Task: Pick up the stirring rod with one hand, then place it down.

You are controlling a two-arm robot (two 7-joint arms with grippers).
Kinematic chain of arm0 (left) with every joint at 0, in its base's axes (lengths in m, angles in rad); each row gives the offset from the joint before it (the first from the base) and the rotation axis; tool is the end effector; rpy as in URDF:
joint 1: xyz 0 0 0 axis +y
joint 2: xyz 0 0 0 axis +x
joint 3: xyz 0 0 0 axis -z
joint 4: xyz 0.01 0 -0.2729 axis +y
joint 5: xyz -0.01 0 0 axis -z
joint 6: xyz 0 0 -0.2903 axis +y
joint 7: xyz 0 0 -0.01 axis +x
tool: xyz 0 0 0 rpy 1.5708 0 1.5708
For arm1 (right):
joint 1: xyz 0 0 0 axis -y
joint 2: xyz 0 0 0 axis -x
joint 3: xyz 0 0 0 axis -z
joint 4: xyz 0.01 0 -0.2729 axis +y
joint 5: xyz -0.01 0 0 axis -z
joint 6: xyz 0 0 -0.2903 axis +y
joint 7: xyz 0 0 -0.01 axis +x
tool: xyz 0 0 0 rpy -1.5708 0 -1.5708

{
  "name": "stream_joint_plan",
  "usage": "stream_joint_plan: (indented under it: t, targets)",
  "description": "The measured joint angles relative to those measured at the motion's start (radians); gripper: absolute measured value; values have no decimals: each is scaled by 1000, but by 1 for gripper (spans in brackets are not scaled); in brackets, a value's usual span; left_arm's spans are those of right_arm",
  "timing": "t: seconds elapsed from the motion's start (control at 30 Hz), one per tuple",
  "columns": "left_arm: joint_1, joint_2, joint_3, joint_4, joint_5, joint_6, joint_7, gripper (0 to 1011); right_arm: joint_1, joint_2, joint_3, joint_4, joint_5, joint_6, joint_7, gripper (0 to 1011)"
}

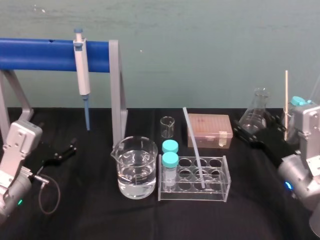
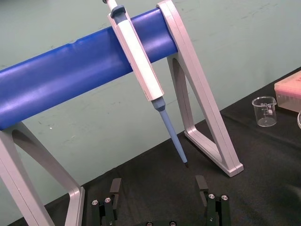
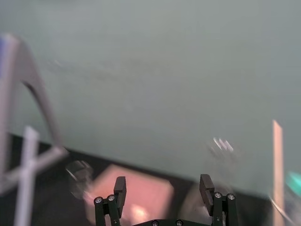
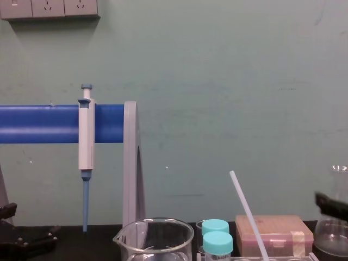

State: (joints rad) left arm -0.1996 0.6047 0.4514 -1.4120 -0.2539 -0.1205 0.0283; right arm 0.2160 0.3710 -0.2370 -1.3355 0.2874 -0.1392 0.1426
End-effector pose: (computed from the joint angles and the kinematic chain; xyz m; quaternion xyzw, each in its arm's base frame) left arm 0.3378 0.0778 -0.2849 0.1415 -0.1325 0.5799 0.7913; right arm 0.3605 -0.0621 -0.2821 -0.0254 -0.0591 -0.5981 0.7989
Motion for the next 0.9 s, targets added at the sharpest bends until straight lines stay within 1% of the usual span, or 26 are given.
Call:
stream_joint_plan:
  t: [0.03, 0.2, 0.9]
  targets:
    - [0, 0, 0, 0, 0, 0, 0, 1000, -13, 0, 9, 1, -7, 24, -21, 1003]
    - [0, 0, 0, 0, 0, 0, 0, 1000, -30, -6, 23, 24, -8, 69, -32, 1003]
    - [0, 0, 0, 0, 0, 0, 0, 1000, -28, -4, 20, 15, -11, 57, -35, 1003]
